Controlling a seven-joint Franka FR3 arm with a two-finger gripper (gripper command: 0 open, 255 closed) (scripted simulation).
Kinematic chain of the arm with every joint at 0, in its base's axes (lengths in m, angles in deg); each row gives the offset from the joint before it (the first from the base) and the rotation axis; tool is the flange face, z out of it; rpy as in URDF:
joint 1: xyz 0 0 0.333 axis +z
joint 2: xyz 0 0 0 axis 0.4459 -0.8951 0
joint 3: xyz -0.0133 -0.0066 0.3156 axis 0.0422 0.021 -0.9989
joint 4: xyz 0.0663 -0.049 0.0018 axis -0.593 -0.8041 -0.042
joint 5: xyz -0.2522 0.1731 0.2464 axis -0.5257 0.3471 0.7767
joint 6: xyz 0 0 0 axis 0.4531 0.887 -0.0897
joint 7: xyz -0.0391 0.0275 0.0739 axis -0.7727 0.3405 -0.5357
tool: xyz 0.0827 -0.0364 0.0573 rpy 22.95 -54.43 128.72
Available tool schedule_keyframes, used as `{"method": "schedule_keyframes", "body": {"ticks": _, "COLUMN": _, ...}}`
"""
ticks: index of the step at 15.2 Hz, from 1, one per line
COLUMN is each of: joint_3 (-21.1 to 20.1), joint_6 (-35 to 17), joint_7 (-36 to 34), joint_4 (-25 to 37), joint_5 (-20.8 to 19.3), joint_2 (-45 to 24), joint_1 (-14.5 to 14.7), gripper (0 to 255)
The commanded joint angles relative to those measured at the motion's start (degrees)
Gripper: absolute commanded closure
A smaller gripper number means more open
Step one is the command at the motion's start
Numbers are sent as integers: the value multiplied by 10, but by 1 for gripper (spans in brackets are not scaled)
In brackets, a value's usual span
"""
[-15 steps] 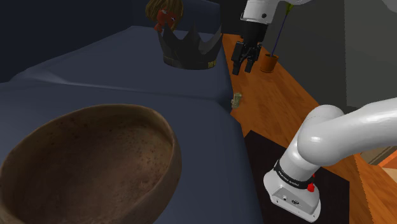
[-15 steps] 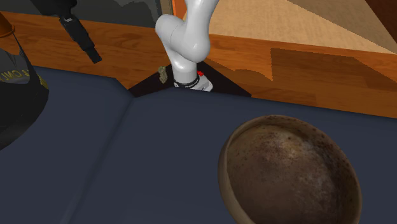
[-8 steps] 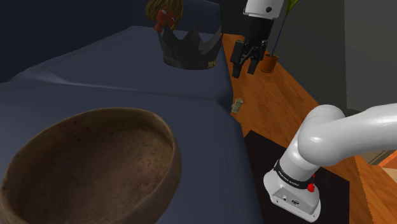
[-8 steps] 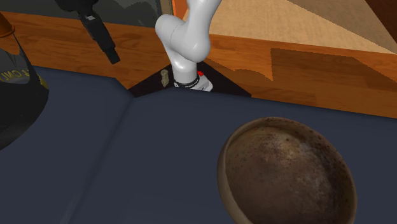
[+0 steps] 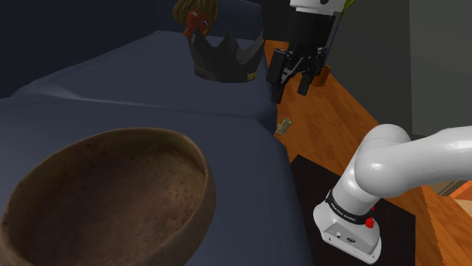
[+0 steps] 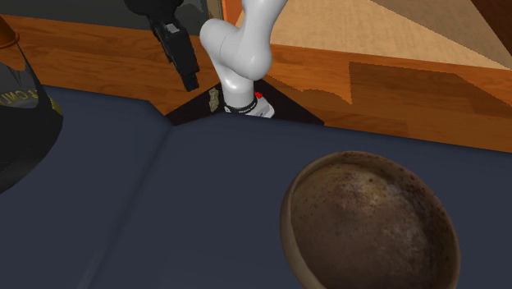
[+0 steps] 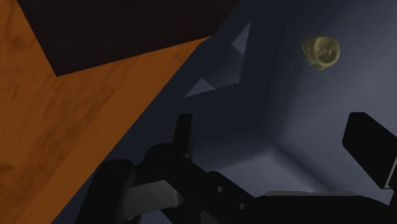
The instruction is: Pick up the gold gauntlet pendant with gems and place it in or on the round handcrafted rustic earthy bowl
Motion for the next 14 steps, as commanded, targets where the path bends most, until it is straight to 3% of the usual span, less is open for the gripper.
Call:
{"method": "schedule_keyframes", "body": {"ticks": 1, "joint_3": -34, "joint_6": 10, "joint_7": -43, "joint_4": 22, "joint_5": 15, "joint_2": -6, "joint_1": -1, "gripper": 0}}
{"method": "schedule_keyframes", "body": {"ticks": 4, "joint_3": -72, "joint_6": 21, "joint_7": -89, "joint_4": 48, "joint_5": 31, "joint_2": -14, "joint_1": -4, "gripper": 0}}
{"method": "schedule_keyframes", "body": {"ticks": 11, "joint_3": -85, "joint_6": -26, "joint_7": -84, "joint_4": -23, "joint_5": 44, "joint_2": 10, "joint_1": 4, "gripper": 0}}
{"method": "schedule_keyframes", "body": {"ticks": 14, "joint_3": -85, "joint_6": -26, "joint_7": -84, "joint_4": -23, "joint_5": 44, "joint_2": 10, "joint_1": 4, "gripper": 0}}
